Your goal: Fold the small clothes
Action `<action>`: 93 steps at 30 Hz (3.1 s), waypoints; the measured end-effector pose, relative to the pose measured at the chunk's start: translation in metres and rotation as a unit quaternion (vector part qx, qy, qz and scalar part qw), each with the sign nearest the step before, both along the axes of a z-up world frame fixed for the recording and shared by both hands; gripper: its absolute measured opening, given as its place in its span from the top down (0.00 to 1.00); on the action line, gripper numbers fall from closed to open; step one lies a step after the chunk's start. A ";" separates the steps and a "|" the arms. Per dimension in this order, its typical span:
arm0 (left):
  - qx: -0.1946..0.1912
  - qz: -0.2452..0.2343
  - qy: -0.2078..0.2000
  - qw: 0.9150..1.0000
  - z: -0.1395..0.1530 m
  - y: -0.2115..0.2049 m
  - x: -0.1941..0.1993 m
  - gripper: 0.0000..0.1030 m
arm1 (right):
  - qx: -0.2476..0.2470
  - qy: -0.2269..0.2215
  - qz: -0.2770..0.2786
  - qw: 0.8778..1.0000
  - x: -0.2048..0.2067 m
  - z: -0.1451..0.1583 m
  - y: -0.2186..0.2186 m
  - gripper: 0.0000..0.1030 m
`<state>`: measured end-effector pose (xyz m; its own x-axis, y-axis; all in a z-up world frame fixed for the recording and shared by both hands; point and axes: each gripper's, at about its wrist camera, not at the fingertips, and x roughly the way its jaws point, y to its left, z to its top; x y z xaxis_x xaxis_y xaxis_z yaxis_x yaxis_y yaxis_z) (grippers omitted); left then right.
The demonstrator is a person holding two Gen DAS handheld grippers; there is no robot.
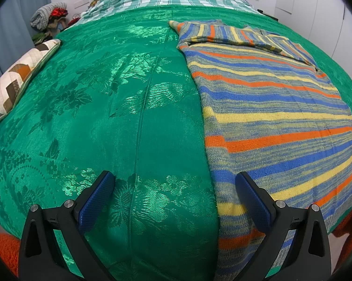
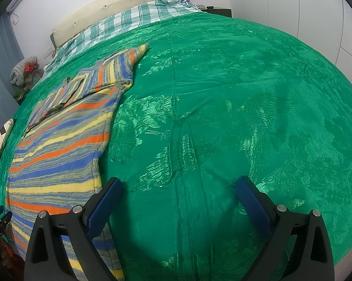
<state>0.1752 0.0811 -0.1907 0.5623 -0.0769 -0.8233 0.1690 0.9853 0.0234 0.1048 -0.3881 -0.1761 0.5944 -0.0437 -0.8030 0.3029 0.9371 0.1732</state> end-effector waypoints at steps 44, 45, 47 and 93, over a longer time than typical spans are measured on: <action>-0.003 0.002 0.002 1.000 -0.002 0.000 -0.002 0.00 | 0.000 -0.003 0.002 1.000 0.000 0.000 0.002 0.05; -0.003 0.002 0.002 1.000 -0.001 0.000 -0.002 0.00 | 0.000 -0.004 0.002 1.000 0.000 0.000 0.003 0.05; -0.002 0.002 0.004 1.000 -0.002 0.000 -0.003 0.00 | 0.000 -0.004 0.003 1.000 0.000 0.000 0.003 0.05; -0.268 0.002 0.057 0.962 0.091 0.012 0.107 0.95 | 0.285 -0.037 0.123 0.950 0.141 0.063 0.012 0.93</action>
